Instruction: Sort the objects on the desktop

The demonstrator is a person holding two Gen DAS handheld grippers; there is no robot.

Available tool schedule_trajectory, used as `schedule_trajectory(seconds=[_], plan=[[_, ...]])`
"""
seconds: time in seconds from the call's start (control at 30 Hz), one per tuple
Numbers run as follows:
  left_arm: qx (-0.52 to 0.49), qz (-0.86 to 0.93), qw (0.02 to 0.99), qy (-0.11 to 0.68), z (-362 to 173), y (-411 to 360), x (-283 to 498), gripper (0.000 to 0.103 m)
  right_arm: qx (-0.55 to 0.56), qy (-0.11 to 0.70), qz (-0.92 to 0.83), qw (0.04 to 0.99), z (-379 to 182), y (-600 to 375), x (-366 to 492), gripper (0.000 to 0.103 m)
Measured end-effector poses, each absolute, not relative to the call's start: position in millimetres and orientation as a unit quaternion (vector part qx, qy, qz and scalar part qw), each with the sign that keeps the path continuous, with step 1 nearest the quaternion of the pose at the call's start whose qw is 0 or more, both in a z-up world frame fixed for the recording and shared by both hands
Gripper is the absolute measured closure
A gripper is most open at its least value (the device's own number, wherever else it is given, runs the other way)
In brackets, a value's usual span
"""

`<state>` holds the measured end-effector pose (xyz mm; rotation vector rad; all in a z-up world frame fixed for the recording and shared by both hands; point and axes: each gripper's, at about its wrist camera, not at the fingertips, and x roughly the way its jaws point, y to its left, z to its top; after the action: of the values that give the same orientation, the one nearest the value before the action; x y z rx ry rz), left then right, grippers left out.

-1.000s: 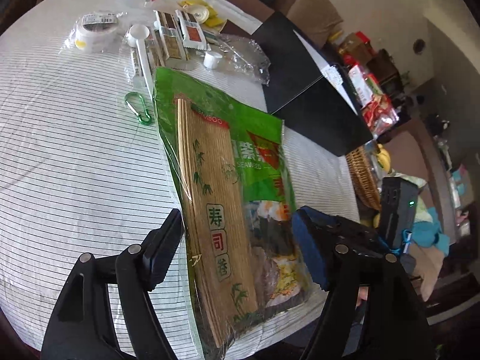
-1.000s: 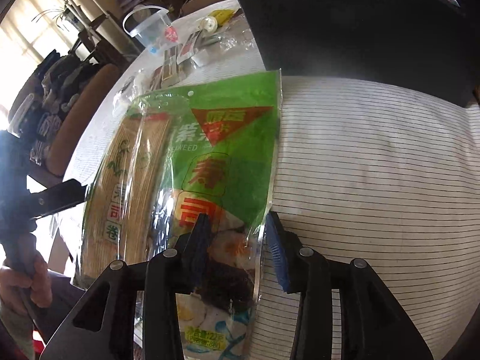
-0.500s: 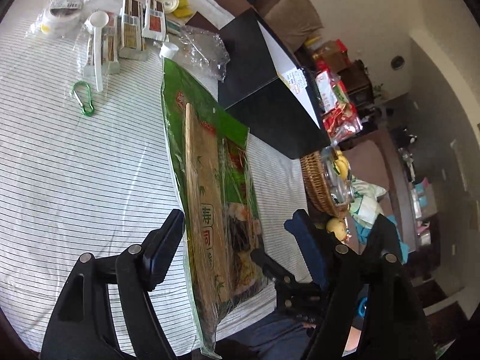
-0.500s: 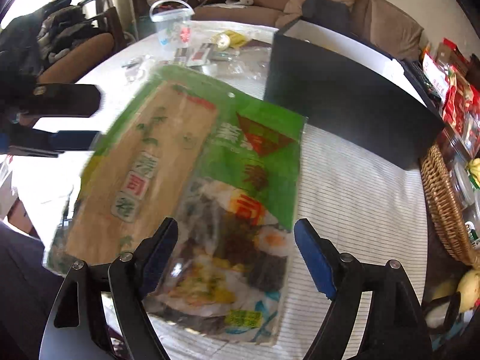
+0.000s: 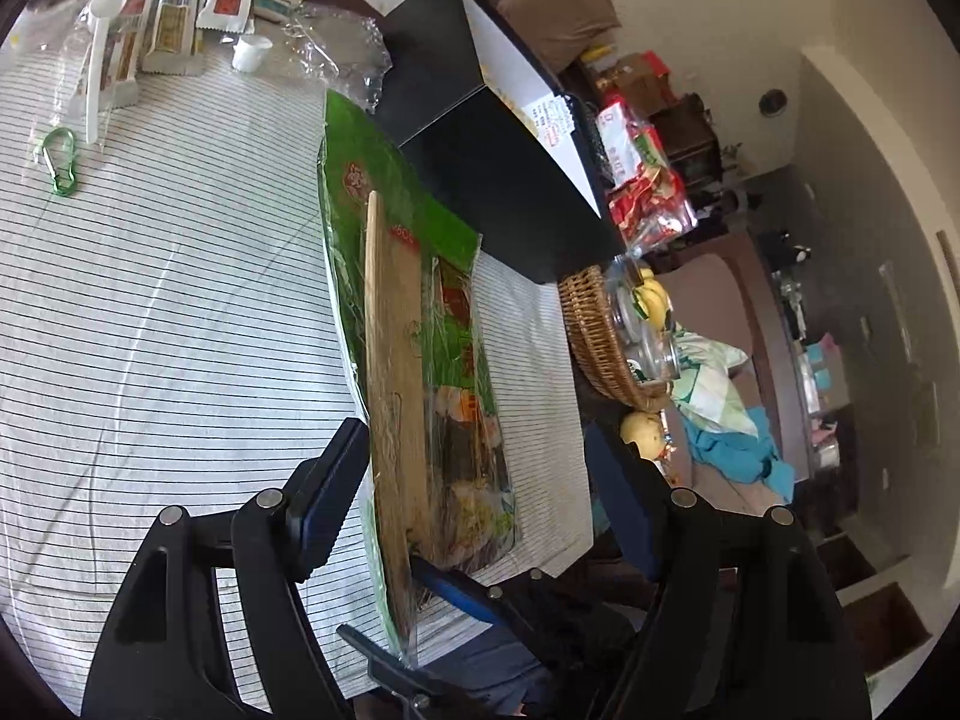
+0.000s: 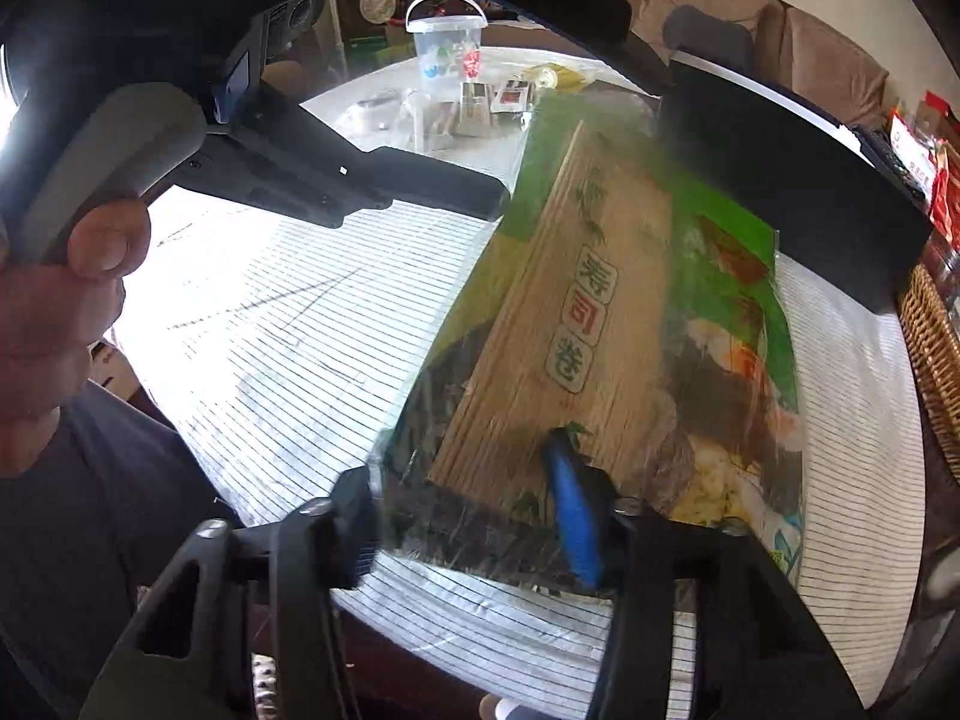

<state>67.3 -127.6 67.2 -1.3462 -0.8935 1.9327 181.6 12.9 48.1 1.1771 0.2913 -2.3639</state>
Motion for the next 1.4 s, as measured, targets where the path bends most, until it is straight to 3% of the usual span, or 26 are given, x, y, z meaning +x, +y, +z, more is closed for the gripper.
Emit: schedule_trajectory(seconds=[0.03, 0.07, 0.23, 0.37, 0.43, 0.63, 0.7, 0.73, 0.77, 0.83, 0.93, 1.1, 1.17, 1.23, 1.4], plan=[[-0.507, 0.729, 0.309, -0.340, 67.8, -127.3, 67.6, 0.032, 0.429, 0.095, -0.866, 0.238, 50.1, 16.9, 179.4, 0.073], [-0.506, 0.730, 0.309, -0.340, 68.8, -127.6, 68.8, 0.032, 0.431, 0.077, -0.867, 0.238, 51.5, 22.2, 176.4, 0.074], [-0.512, 0.733, 0.275, -0.354, 51.9, -140.2, 76.7, 0.020, 0.434, -0.003, -0.869, 0.237, 56.8, 46.6, 170.9, 0.075], [-0.544, 0.689, 0.271, -0.394, 21.8, -132.8, 76.7, 0.019, 0.424, -0.049, -0.869, 0.251, 63.6, 52.0, 176.4, 0.078], [-0.548, 0.679, 0.280, -0.402, 15.3, -121.8, 74.1, 0.019, 0.421, -0.061, -0.864, 0.269, 65.1, 47.9, 180.4, 0.087], [-0.561, 0.669, 0.274, -0.403, 1.0, -94.4, 62.0, 0.019, 0.444, -0.056, -0.852, 0.272, 59.8, 42.1, 174.6, 0.088], [-0.557, 0.671, 0.275, -0.404, 1.7, -92.0, 60.7, 0.018, 0.436, -0.062, -0.862, 0.250, 73.0, 61.8, 178.2, 0.087], [-0.558, 0.672, 0.278, -0.401, 2.1, -90.2, 59.7, 0.018, 0.433, -0.061, -0.868, 0.233, 79.6, 76.3, 176.4, 0.080], [-0.559, 0.671, 0.281, -0.397, 2.2, -88.2, 58.4, 0.018, 0.432, -0.057, -0.874, 0.212, 85.9, 93.5, 171.7, 0.063], [-0.563, 0.670, 0.286, -0.390, 2.5, -84.6, 57.0, 0.018, 0.447, -0.056, -0.877, 0.167, 91.9, 128.0, 153.4, 0.040], [-0.564, 0.670, 0.290, -0.386, 1.3, -80.7, 55.3, 0.019, 0.480, -0.078, -0.866, 0.118, 86.6, 179.1, 116.8, 0.039], [-0.568, 0.661, 0.300, -0.389, -3.2, -75.4, 53.1, 0.019, 0.546, -0.143, -0.817, 0.120, 41.3, 214.1, 69.3, 0.043], [-0.571, 0.659, 0.304, -0.385, -5.4, -73.7, 52.9, 0.023, 0.553, -0.198, -0.796, 0.146, 25.5, 218.0, 64.7, 0.046], [-0.577, 0.655, 0.306, -0.380, -8.4, -73.4, 53.3, 0.034, 0.549, -0.218, -0.791, 0.160, 23.4, 217.7, 61.0, 0.046], [-0.597, 0.622, 0.309, -0.402, -19.9, -66.7, 50.1, 0.036, 0.551, -0.210, -0.786, 0.187, 24.3, 195.9, 62.3, 0.046]])
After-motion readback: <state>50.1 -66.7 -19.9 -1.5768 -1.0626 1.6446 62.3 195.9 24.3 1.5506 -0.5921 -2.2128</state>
